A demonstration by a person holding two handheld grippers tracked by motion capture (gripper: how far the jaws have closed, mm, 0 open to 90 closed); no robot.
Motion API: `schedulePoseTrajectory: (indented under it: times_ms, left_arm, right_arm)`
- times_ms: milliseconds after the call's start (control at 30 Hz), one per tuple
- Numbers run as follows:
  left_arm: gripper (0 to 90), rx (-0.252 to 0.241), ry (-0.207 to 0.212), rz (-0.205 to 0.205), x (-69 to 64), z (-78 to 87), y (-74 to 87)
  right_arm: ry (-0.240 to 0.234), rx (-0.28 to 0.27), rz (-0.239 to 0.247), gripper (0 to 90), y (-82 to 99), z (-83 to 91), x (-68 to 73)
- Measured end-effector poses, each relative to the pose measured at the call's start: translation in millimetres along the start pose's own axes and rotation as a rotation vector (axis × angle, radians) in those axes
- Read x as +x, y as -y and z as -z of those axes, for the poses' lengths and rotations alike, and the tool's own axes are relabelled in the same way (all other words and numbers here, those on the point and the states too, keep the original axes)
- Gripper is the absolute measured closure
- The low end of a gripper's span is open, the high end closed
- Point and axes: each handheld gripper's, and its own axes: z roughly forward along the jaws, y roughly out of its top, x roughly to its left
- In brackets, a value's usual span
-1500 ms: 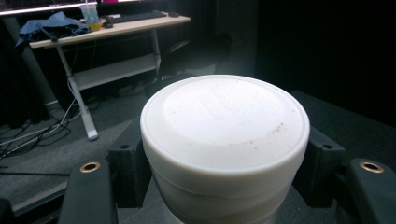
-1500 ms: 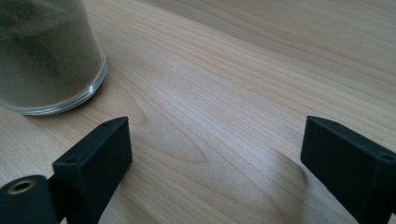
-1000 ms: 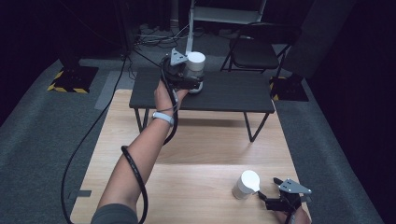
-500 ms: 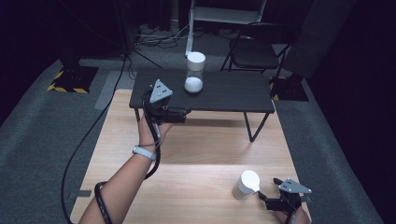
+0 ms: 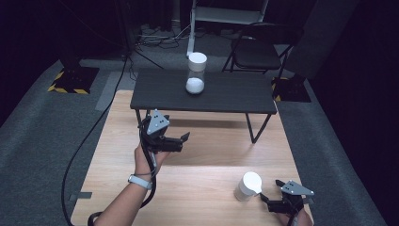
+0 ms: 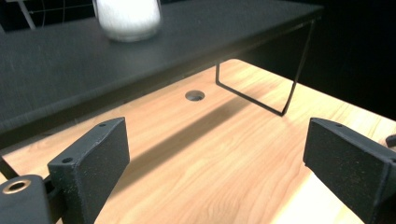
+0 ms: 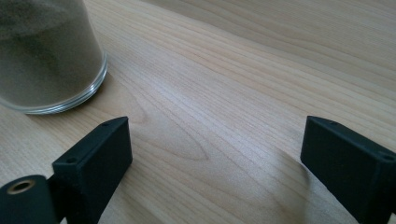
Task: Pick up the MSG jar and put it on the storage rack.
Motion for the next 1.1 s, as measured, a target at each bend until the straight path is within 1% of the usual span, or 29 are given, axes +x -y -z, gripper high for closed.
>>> schedulePoseTrajectory:
  times_ms: [100, 167, 233, 267, 300, 400, 533, 567, 600, 633, 667, 733, 767, 833, 867, 900, 967, 1033, 1100]
  left_arm:
    - [6.6, 0.004, 0.009, 0.018, -4.9, 1.1, 16.9]
    - [6.6, 0.027, 0.008, 0.016, -8.8, 0.2, 26.5]
    - [6.6, 0.044, 0.016, 0.027, -11.0, -0.7, 38.8]
    - [6.6, 0.050, 0.021, 0.026, -12.6, -0.8, 47.6]
    - [6.6, 0.065, 0.026, 0.021, -13.4, -1.3, 52.9]
    - [6.5, 0.100, 0.037, 0.026, -14.5, -2.2, 67.3]
    - [5.8, 0.151, 0.051, 0.062, -10.4, -0.5, 85.5]
    - [5.7, 0.176, 0.059, 0.070, -8.3, 0.0, 88.7]
    - [5.7, 0.205, 0.061, 0.069, -7.3, 0.2, 91.0]
    - [5.6, 0.232, 0.055, 0.059, -7.3, 0.9, 93.3]
    - [5.6, 0.261, 0.048, 0.050, -7.1, 1.8, 96.0]
    - [5.4, 0.293, 0.037, 0.035, -7.0, 3.6, 99.1]
    - [4.9, 0.301, 0.031, 0.036, -6.7, 5.0, 101.5]
    - [4.8, 0.314, 0.028, 0.045, -5.0, 6.9, 106.4]
    - [4.8, 0.329, 0.023, 0.041, -5.1, 6.6, 108.3]
    - [4.8, 0.341, 0.020, 0.037, -5.3, 5.6, 109.0]
    - [4.8, 0.384, 0.009, 0.024, -6.5, 1.0, 109.3]
    - [4.7, 0.403, 0.010, 0.033, -5.2, -2.0, 111.6]
    - [4.2, 0.419, 0.006, 0.026, -6.2, -4.1, 111.9]
  right_arm:
    - [-0.009, 0.000, 0.001, 9.0, 0.0, -0.1, -1.5]
    - [-0.014, 0.000, -0.002, 9.6, 0.0, 0.0, -2.5]
    - [-0.030, 0.004, -0.006, 10.2, -0.4, -0.2, -5.4]
    - [-0.034, 0.005, -0.010, 10.2, -0.5, -0.2, -6.2]
    - [-0.034, 0.004, -0.006, 10.3, -0.3, -0.2, -6.0]
    - [-0.039, 0.005, -0.006, 10.3, -0.5, -0.4, -6.9]
    - [-0.030, 0.004, -0.014, 11.3, -0.3, 0.2, -5.3]
    - [-0.018, 0.006, -0.016, 11.3, -1.3, 0.1, -3.2]
    - [-0.018, 0.006, -0.016, 11.3, -1.3, 0.1, -3.2]
    - [-0.018, 0.003, -0.026, 11.0, -0.8, -0.8, -2.6]
    - [-0.017, -0.007, -0.026, 10.7, 0.9, -1.9, -2.0]
    - [-0.016, -0.018, -0.026, 10.2, 3.4, -2.8, -1.9]
    - [-0.014, -0.028, -0.026, 9.1, 6.1, -3.1, -2.3]
    - [-0.017, -0.028, -0.024, 8.9, 6.3, -2.8, -2.9]
    - [-0.017, -0.029, -0.024, 8.5, 6.8, -2.7, -2.9]
    - [-0.018, -0.032, -0.021, 7.8, 7.7, -3.0, -3.1]
    - [-0.022, -0.033, -0.019, 7.5, 8.0, -3.2, -3.5]
    - [-0.023, -0.035, -0.019, 7.5, 8.6, -3.2, -3.7]
    - [-0.024, -0.037, -0.019, 7.5, 9.0, -3.2, -4.0]
